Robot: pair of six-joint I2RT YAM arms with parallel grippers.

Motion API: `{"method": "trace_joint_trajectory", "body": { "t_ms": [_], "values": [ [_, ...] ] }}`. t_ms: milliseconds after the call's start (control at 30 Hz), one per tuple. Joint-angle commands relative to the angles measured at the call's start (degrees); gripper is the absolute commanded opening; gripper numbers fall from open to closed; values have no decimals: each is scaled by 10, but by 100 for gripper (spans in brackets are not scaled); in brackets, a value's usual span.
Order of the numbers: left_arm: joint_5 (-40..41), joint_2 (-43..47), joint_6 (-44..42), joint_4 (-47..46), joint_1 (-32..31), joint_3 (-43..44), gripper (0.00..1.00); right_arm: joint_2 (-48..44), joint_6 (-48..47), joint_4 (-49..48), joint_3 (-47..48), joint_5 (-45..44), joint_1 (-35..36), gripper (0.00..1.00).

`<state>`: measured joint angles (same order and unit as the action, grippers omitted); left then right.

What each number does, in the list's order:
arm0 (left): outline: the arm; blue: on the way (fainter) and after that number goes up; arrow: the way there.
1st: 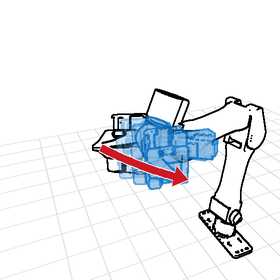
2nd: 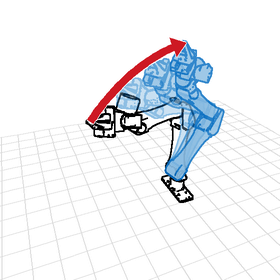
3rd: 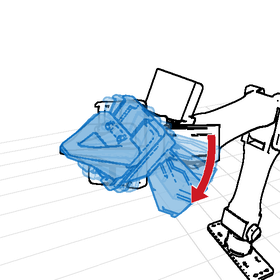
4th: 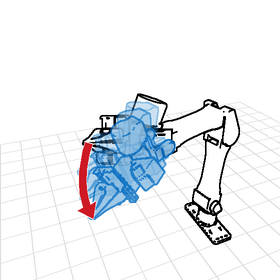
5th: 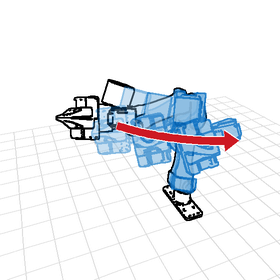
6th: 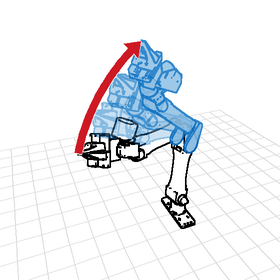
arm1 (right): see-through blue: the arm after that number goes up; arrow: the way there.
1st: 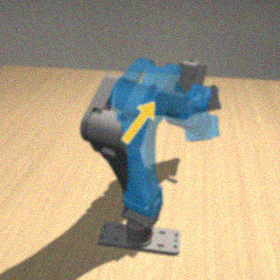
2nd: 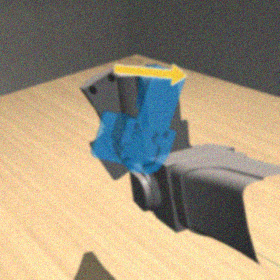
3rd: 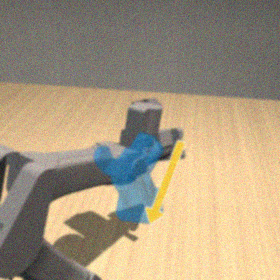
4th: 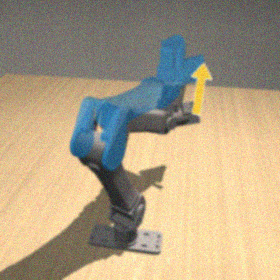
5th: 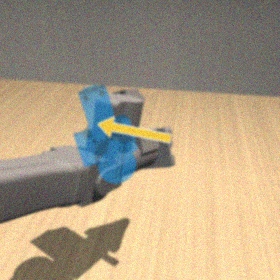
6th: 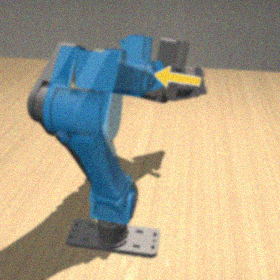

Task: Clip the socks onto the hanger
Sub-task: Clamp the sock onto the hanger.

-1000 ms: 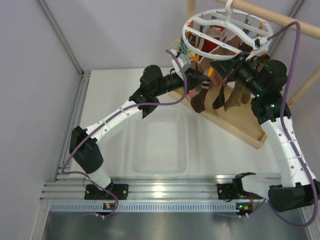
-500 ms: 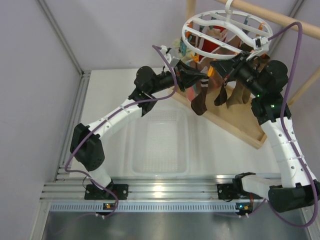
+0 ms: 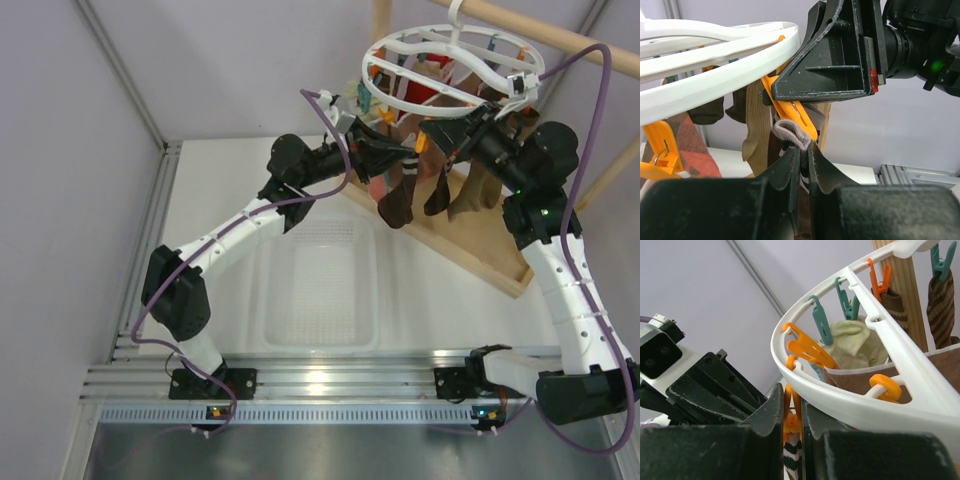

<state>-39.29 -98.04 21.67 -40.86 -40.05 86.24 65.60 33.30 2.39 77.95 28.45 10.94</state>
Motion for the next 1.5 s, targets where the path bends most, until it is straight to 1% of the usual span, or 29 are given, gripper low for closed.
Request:
{"method": "trace_joint_trajectory", "body": {
  "t_ms": [0,333,433,633,700,733,800,833,933,1033,1333,1400,1467],
  "values": [
    [-42,-8,44,-68,-10,19,0,2,8,-44,-7,71,7,0],
    [-37,-40,123,-98,-3,44,0,-4,12,-49,-13,87,7,0],
    [-44,-52,154,-125,0,53,0,-5,15,-50,-15,90,7,0],
    [-43,-68,176,-137,0,67,0,-5,18,-48,-16,100,7,1],
    [-42,-72,179,-138,0,72,0,-3,18,-39,-15,102,8,5],
    [-42,-73,180,-138,0,74,0,-4,18,-36,-14,103,8,10],
    [-41,-74,181,-138,0,75,0,-3,18,-33,-12,106,7,16],
    [-40,-75,180,-139,0,75,0,-4,19,-29,-11,106,7,21],
    [-40,-76,180,-138,0,75,0,-1,16,-22,-4,107,7,28],
    [-38,-78,180,-140,0,76,0,-1,15,-6,-3,108,7,32],
    [-15,-83,173,-128,0,82,0,-8,14,2,2,105,6,33],
    [-14,-83,173,-128,0,84,0,-9,12,8,4,101,5,36],
    [-13,-83,172,-127,0,83,0,-12,9,12,5,97,4,44]
  ]
}}
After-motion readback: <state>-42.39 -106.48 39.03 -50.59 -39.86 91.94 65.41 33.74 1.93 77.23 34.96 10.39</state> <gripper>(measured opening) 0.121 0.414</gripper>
